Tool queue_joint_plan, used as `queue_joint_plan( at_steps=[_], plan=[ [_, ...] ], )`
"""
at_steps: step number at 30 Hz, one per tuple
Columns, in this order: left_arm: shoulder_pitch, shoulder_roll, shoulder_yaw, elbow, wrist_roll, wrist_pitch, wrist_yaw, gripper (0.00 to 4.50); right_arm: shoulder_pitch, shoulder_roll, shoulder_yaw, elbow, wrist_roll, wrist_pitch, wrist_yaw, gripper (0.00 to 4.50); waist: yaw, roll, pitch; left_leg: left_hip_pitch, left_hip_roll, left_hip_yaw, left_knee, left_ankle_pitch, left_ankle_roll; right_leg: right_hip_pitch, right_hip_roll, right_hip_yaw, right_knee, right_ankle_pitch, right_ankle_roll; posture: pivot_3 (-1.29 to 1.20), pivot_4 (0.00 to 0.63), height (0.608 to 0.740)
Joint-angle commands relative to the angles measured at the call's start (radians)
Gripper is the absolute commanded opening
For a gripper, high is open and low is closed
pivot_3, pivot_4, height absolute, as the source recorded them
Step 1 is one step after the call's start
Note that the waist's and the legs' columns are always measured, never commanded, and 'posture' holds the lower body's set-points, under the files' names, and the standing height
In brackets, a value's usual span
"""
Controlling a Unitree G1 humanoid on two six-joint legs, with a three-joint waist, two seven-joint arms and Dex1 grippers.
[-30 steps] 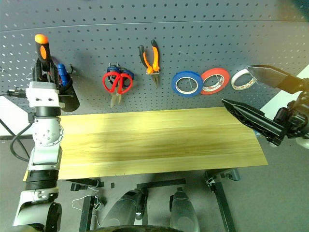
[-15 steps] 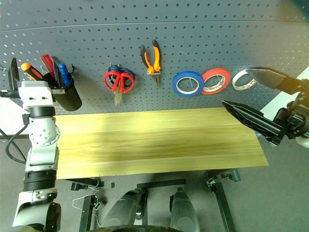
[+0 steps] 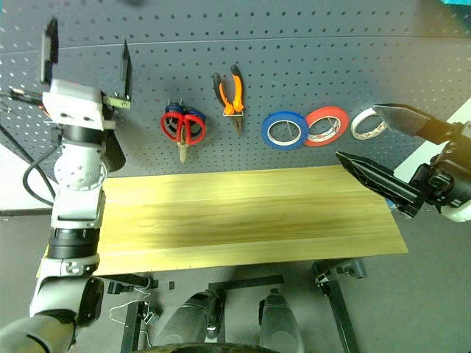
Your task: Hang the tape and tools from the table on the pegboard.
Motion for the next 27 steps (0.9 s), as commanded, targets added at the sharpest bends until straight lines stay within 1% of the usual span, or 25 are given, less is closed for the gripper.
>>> queue_joint_plan(
  at_steps=[1,5,7,9,11,13,15,18,22,25,27],
  plan=[
    [-0.061,-0.007,-0.016,-0.002,-0.051,-0.047,-0.039,4.45,0.004,0.028,-0.017,-0.039,-0.031,-0.043,-0.005,4.5,0.001,0.001,-0.02,0.0,0.0,0.0,0.0,0.0,0.0,0.0,0.0,0.0,0.0,0.0,0.0,-0.06,0.054,0.74],
    [-0.094,-0.027,-0.072,0.018,-0.136,-0.064,-0.157,4.45,0.023,0.068,-0.008,-0.072,-0.056,-0.063,-0.018,4.5,0.004,0.002,-0.055,0.001,0.0,-0.001,0.005,0.0,0.001,0.004,0.001,-0.001,0.001,0.001,0.001,-0.06,0.024,0.74],
    [-0.096,-0.036,-0.1,0.028,-0.191,-0.043,-0.229,4.45,0.041,0.094,0.006,-0.097,-0.069,-0.074,-0.036,4.5,0.005,0.002,-0.066,0.004,0.0,-0.001,0.008,-0.001,0.001,0.008,0.001,-0.001,0.001,0.002,0.003,-0.06,0.008,0.74],
    [-0.085,-0.049,-0.124,0.037,-0.232,-0.012,-0.286,4.45,0.063,0.121,0.032,-0.121,-0.098,-0.087,-0.05,4.5,0.006,0.003,-0.075,0.011,-0.001,-0.001,0.009,-0.004,0.006,0.015,0.002,0.0,0.0,0.003,0.004,-0.06,0.0,0.74],
    [-0.041,-0.06,-0.162,0.012,-0.285,0.05,-0.362,4.45,0.082,0.154,0.066,-0.15,-0.119,-0.097,-0.086,4.5,0.005,0.004,-0.087,0.016,-0.001,-0.001,0.01,-0.005,0.009,0.018,0.002,0.0,-0.001,0.004,0.005,-0.06,0.0,0.74],
    [0.013,-0.076,-0.186,-0.019,-0.338,0.123,-0.415,4.45,0.1,0.194,0.106,-0.174,-0.143,-0.112,-0.122,4.5,0.003,0.008,-0.099,0.017,0.0,-0.001,0.01,-0.005,0.009,0.019,0.002,0.001,-0.003,0.004,0.005,-0.07,0.0,0.74],
    [0.075,-0.083,-0.203,-0.048,-0.366,0.189,-0.454,4.45,0.129,0.238,0.154,-0.198,-0.208,-0.129,-0.158,4.5,0.003,0.011,-0.105,0.019,0.0,-0.001,0.009,-0.006,0.01,0.021,0.002,0.001,-0.003,0.004,0.005,-0.07,0.0,0.74],
    [0.17,-0.083,-0.219,-0.051,-0.375,0.249,-0.501,4.45,0.18,0.353,0.249,-0.224,-0.307,-0.162,-0.252,4.5,0.004,0.013,-0.112,0.019,0.0,-0.001,0.008,-0.006,0.01,0.019,0.002,0.002,-0.003,0.004,0.005,-0.07,0.0,0.74],
    [0.265,-0.084,-0.223,0.015,-0.369,0.283,-0.542,4.45,0.291,0.516,0.366,-0.258,-0.426,-0.219,-0.323,4.5,0.008,0.016,-0.115,0.019,0.0,-0.001,0.008,-0.006,0.01,0.018,0.002,0.003,-0.002,0.004,0.005,-0.07,0.0,0.74],
    [0.332,-0.087,-0.241,0.089,-0.357,0.274,-0.587,4.45,0.383,0.628,0.444,-0.246,-0.533,-0.285,-0.35,4.5,0.007,0.021,-0.12,0.019,0.0,-0.001,0.008,-0.006,0.01,0.018,0.002,0.005,-0.003,0.004,0.005,-0.08,0.0,0.74],
    [0.362,-0.087,-0.25,0.15,-0.334,0.234,-0.61,4.45,0.424,0.69,0.49,-0.218,-0.592,-0.329,-0.361,4.5,0.006,0.024,-0.122,0.02,0.0,0.0,0.007,-0.006,0.01,0.018,0.002,0.006,-0.003,0.004,0.005,-0.08,0.0,0.74]
  ],
)
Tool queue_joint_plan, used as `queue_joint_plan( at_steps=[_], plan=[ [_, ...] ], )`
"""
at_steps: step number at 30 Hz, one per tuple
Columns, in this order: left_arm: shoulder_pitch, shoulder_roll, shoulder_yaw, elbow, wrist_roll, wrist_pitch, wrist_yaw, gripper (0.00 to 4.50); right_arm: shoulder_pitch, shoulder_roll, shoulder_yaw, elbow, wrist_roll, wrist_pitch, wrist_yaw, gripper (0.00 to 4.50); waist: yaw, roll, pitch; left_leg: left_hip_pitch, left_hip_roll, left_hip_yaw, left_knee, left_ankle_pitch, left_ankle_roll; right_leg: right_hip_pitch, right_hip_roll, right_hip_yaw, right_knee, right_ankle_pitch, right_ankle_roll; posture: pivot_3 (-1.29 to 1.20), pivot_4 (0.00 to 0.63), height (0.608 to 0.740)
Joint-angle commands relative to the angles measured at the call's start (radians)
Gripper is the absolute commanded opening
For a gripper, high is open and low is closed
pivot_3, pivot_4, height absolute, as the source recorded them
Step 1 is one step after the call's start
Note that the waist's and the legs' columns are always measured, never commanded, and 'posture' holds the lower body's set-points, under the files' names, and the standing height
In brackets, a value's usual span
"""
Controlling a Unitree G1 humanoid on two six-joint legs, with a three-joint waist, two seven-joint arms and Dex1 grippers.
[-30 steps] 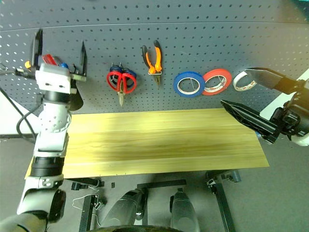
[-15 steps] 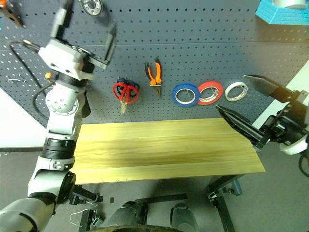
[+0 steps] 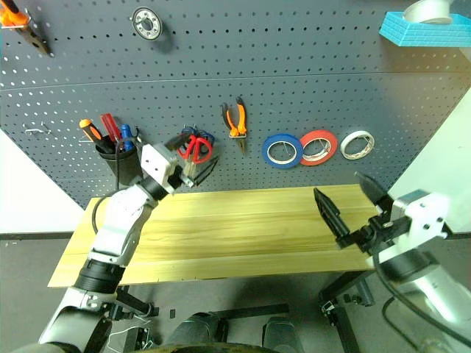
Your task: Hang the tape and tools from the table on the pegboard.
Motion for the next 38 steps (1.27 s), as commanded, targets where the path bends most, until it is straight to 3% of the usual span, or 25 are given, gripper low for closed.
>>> queue_joint_plan(
  at_steps=[1,9,14,19,26,38],
  plan=[
    [0.023,-0.003,-0.013,0.072,0.02,-0.043,-0.044,4.45,0.038,0.079,0.06,0.02,-0.094,-0.095,-0.024,4.5,-0.002,0.002,-0.001,0.0,0.0,0.0,0.0,0.0,0.0,0.0,0.0,0.0,0.0,0.0,0.0,-0.08,0.0,0.74],
    [0.174,0.014,-0.007,0.123,0.003,0.009,-0.107,4.45,0.158,0.308,0.224,0.206,-0.364,-0.312,-0.12,4.5,-0.003,0.009,-0.014,0.006,0.0,0.004,-0.006,-0.001,-0.001,0.001,0.0,0.007,0.0,-0.001,-0.001,-0.08,0.0,0.74],
    [0.239,0.039,0.017,0.16,-0.018,0.034,-0.161,4.45,0.274,0.341,0.338,0.325,-0.497,-0.476,-0.09,4.5,-0.001,0.01,-0.015,0.012,0.0,0.006,-0.015,-0.001,-0.001,0.0,0.0,0.011,0.0,-0.002,-0.003,-0.06,0.0,0.74],
    [0.296,0.053,0.087,0.16,-0.106,0.109,-0.204,4.45,0.337,0.356,0.381,0.412,-0.525,-0.58,-0.079,4.5,-0.002,0.009,-0.017,0.012,0.0,0.006,-0.016,-0.002,-0.003,0.0,0.0,0.011,-0.001,-0.004,-0.006,-0.06,0.0,0.74],
    [0.36,0.054,0.137,0.08,-0.223,0.24,-0.289,4.45,0.413,0.353,0.425,0.434,-0.442,-0.611,-0.027,4.5,0.007,0.009,-0.017,0.012,0.0,0.006,-0.017,-0.003,-0.004,0.0,0.0,0.012,-0.001,-0.009,-0.01,-0.03,0.0,0.74],
    [0.392,0.032,0.137,0.035,-0.253,0.295,-0.339,4.45,0.418,0.294,0.412,0.402,-0.373,-0.564,-0.001,4.5,0.026,0.008,-0.018,0.011,0.0,0.006,-0.02,-0.003,-0.004,-0.001,-0.001,0.012,-0.002,-0.012,-0.011,-0.03,0.0,0.74]
  ],
)
